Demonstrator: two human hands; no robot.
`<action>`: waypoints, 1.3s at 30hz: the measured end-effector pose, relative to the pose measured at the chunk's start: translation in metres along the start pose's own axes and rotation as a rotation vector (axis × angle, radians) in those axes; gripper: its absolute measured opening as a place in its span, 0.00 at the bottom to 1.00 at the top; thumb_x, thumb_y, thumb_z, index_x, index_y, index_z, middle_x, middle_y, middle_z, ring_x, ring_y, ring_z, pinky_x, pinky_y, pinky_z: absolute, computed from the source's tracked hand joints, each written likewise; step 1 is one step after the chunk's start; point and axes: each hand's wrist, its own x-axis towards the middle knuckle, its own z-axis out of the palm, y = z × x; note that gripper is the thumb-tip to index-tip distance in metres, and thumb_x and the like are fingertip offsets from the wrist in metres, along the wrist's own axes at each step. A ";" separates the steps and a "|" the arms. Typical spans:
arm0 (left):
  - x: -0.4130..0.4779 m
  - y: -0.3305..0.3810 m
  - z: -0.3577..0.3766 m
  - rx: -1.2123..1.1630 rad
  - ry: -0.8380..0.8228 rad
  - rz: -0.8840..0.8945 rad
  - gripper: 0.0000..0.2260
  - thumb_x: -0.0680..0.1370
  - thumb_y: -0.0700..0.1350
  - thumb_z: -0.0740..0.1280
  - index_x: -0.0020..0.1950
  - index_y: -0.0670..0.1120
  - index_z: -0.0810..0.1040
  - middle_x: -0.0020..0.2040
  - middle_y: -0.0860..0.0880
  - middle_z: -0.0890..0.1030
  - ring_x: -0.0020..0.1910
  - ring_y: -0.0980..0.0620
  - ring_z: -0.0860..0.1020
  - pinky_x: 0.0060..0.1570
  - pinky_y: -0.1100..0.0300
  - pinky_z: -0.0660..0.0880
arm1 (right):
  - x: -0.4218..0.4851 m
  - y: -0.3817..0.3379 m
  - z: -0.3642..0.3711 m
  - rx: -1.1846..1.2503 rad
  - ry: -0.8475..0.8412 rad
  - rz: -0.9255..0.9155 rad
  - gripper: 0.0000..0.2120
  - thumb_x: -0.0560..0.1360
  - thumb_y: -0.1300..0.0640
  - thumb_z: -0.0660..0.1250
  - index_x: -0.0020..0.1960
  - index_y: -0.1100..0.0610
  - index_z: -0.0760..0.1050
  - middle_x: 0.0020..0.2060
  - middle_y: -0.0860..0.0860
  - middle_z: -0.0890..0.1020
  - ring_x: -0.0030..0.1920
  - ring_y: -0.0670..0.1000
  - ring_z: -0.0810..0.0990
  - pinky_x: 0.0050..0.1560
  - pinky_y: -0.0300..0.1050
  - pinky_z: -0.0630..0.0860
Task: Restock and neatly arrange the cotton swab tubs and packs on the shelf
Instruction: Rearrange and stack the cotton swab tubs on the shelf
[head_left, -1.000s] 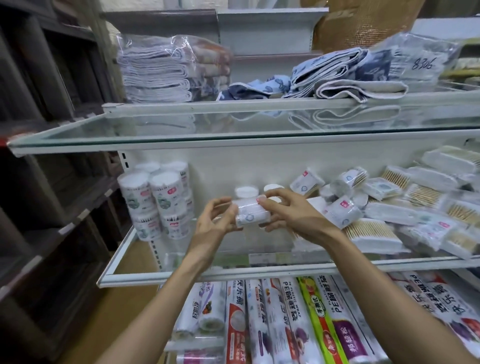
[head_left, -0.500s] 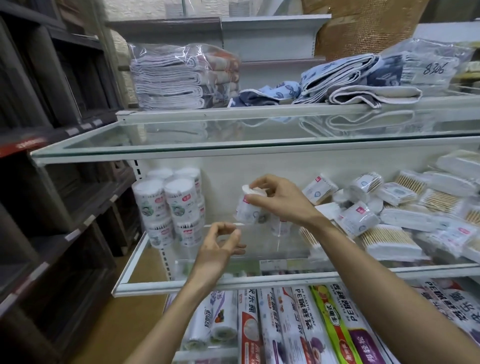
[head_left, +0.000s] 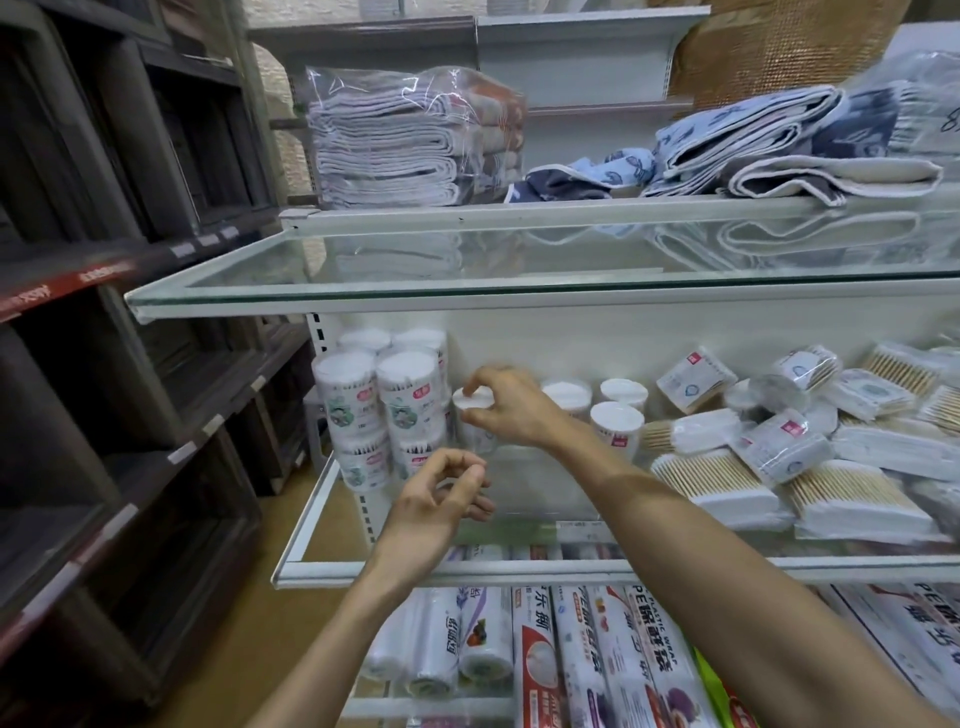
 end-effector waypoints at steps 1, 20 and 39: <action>0.001 0.000 0.000 0.000 -0.006 0.002 0.04 0.81 0.39 0.64 0.53 0.40 0.77 0.46 0.42 0.81 0.39 0.49 0.83 0.46 0.51 0.81 | 0.000 0.001 0.001 -0.002 0.006 0.011 0.16 0.74 0.49 0.72 0.58 0.55 0.79 0.59 0.55 0.80 0.61 0.55 0.77 0.59 0.47 0.73; 0.013 -0.009 0.018 -0.049 -0.045 -0.049 0.04 0.80 0.38 0.66 0.54 0.39 0.77 0.49 0.40 0.80 0.40 0.47 0.83 0.43 0.57 0.82 | -0.053 0.035 -0.071 -0.204 0.006 0.168 0.20 0.73 0.49 0.69 0.64 0.46 0.74 0.64 0.52 0.74 0.65 0.53 0.74 0.67 0.55 0.68; 0.001 0.007 0.039 -0.211 0.013 -0.076 0.20 0.76 0.48 0.73 0.65 0.49 0.73 0.58 0.48 0.82 0.48 0.49 0.86 0.46 0.65 0.80 | -0.094 -0.010 -0.089 0.457 -0.037 0.151 0.09 0.74 0.45 0.73 0.52 0.47 0.79 0.52 0.48 0.82 0.49 0.47 0.82 0.46 0.40 0.75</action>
